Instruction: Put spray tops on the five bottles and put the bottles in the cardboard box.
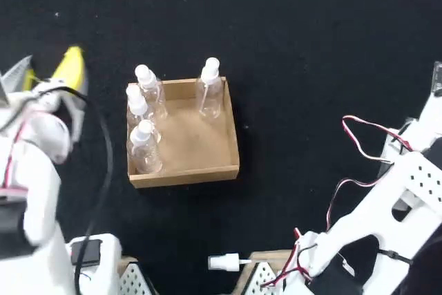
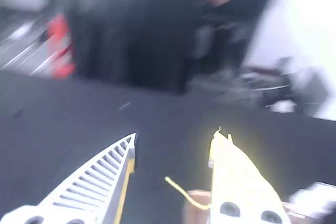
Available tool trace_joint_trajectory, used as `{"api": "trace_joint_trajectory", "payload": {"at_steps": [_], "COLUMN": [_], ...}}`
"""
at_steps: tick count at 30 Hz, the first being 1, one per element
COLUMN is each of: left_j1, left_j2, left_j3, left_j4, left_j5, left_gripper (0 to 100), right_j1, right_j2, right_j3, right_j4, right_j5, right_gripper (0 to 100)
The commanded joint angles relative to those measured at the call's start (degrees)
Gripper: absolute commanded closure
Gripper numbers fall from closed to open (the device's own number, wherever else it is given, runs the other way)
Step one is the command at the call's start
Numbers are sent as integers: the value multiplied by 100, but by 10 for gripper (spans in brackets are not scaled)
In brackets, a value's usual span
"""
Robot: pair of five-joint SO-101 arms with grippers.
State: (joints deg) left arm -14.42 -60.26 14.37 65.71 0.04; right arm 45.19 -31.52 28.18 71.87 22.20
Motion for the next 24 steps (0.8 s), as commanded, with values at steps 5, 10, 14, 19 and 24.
{"api": "trace_joint_trajectory", "payload": {"at_steps": [5, 10, 14, 19, 24], "left_j1": [3152, 4549, 5789, 6879, 7266], "left_j2": [-26, -88, -79, -88, -88], "left_j3": [-901, 127, 804, 2158, 3231], "left_j4": [1029, 1301, 1635, 1662, 993], "left_j5": [-466, -651, -826, -1301, -1371], "left_gripper": [787, 787, 787, 787, 787], "right_j1": [844, 1169, 1310, 1380, 1389], "right_j2": [180, 629, 1121, 1701, 2114], "right_j3": [-22, -22, -48, -75, -321], "right_j4": [-536, -914, -1222, -1389, -1371], "right_j5": [0, 9, 9, 246, 264], "right_gripper": [988, 987, 987, 987, 987]}}
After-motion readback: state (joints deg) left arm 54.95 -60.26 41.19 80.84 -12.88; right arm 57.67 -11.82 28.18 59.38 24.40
